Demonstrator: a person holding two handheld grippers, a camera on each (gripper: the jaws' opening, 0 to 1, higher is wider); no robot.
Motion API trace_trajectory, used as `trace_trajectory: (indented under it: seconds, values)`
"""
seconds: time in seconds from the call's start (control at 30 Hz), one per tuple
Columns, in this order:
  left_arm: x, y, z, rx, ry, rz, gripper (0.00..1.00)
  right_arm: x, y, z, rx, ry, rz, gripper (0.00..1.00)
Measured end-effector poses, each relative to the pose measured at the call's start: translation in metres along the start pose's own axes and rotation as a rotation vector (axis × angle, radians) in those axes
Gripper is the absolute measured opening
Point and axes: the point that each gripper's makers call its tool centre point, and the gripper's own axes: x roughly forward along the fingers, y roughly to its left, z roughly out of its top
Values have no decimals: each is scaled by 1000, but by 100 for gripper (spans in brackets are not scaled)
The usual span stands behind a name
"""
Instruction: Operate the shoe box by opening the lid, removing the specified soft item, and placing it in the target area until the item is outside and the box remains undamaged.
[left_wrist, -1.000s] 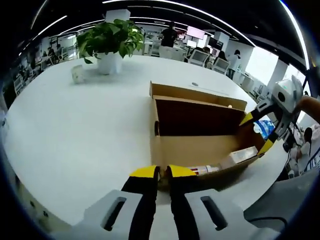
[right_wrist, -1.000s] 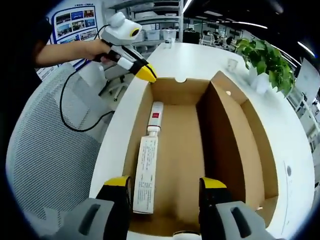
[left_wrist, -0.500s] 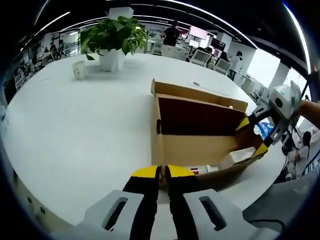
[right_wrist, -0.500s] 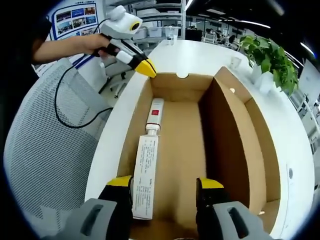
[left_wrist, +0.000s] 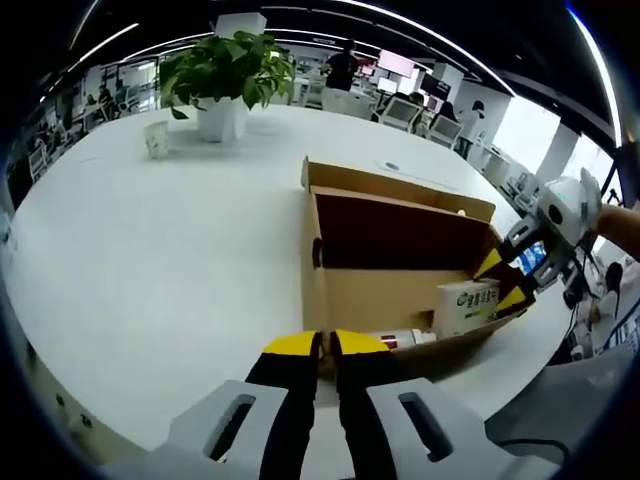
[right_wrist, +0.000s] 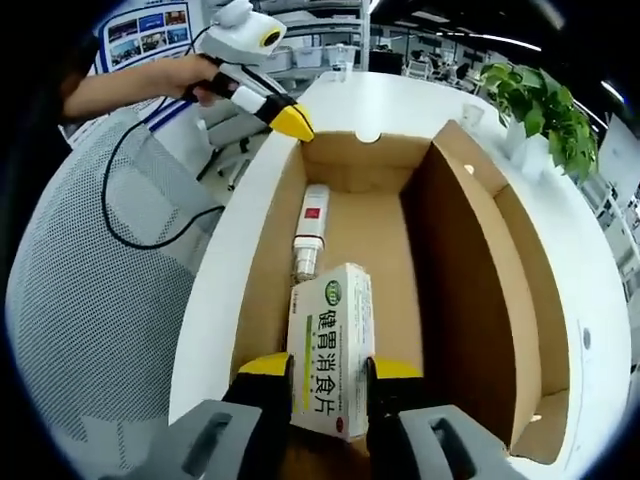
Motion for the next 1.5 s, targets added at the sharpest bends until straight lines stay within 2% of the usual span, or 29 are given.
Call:
trace_trajectory:
  seconds: [0.27,0.67,0.87,1.17,1.3,1.33,1.5]
  values:
    - [0,0,0,4,-1,3,3,-1,3,1,-10,0,7,19]
    - [0,-2,-1,12,4,-2,3,-7,10,-1,-24,2,9,13]
    - [0,-3,0,7,6,0,3,-10,14,2,-31,-8,16,4]
    - [1,-3,0,5,2,1,3,-10,24,3,-92,-5,9,4]
    - [1,-3,0,1,2,-2,3,-10,37,3,-122,0,37,3]
    - [1,-2,0,2,3,-3,4,-10,32,3,-158,6,2,3]
    - [2,-2,0,4,3,-5,4,-10,31,2,-175,5,-23,4]
